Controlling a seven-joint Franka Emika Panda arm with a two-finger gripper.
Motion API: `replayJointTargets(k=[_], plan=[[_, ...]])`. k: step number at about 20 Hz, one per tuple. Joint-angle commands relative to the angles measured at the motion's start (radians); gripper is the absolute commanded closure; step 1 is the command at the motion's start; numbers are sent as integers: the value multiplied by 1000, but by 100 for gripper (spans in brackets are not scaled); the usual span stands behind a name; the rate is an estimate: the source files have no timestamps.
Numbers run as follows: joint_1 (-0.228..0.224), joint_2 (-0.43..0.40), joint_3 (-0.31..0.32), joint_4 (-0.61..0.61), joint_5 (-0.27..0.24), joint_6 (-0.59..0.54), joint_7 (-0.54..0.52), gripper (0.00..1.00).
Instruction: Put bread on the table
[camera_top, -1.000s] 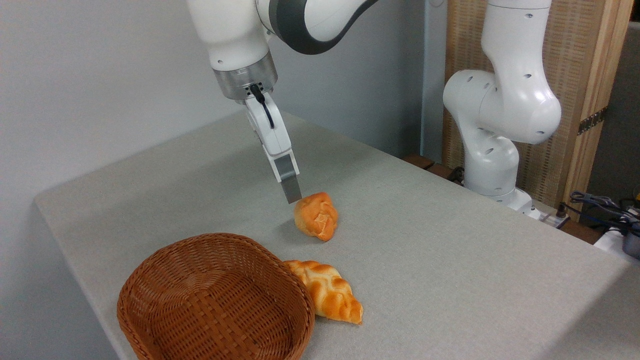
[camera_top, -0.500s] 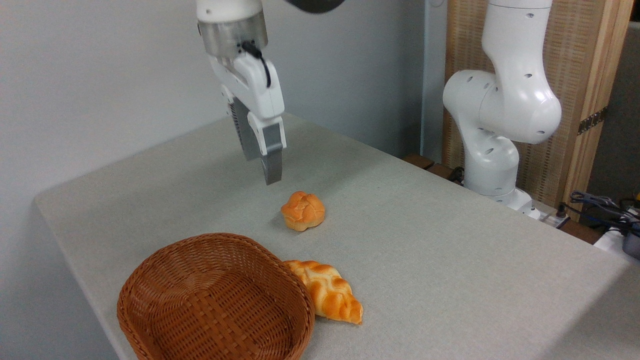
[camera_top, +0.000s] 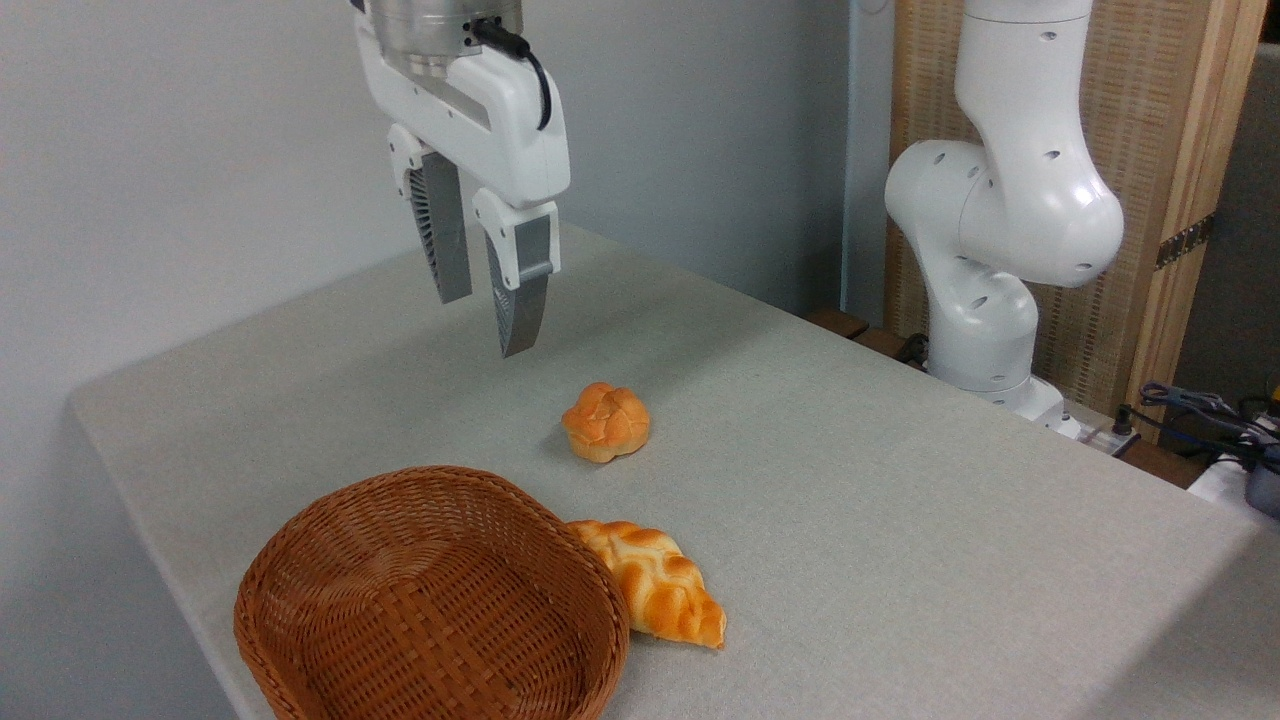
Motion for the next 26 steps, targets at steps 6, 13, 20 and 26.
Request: replayJointTargets(k=[6,13,20,26], plan=[[22,25,-8,39,-10,-41,-23,0],[22,45,-57,41,77,-43,-85,0],[22,47,-66,42,115,-43,-79,0],[22,47,-57,42,117,-43,-78,0]])
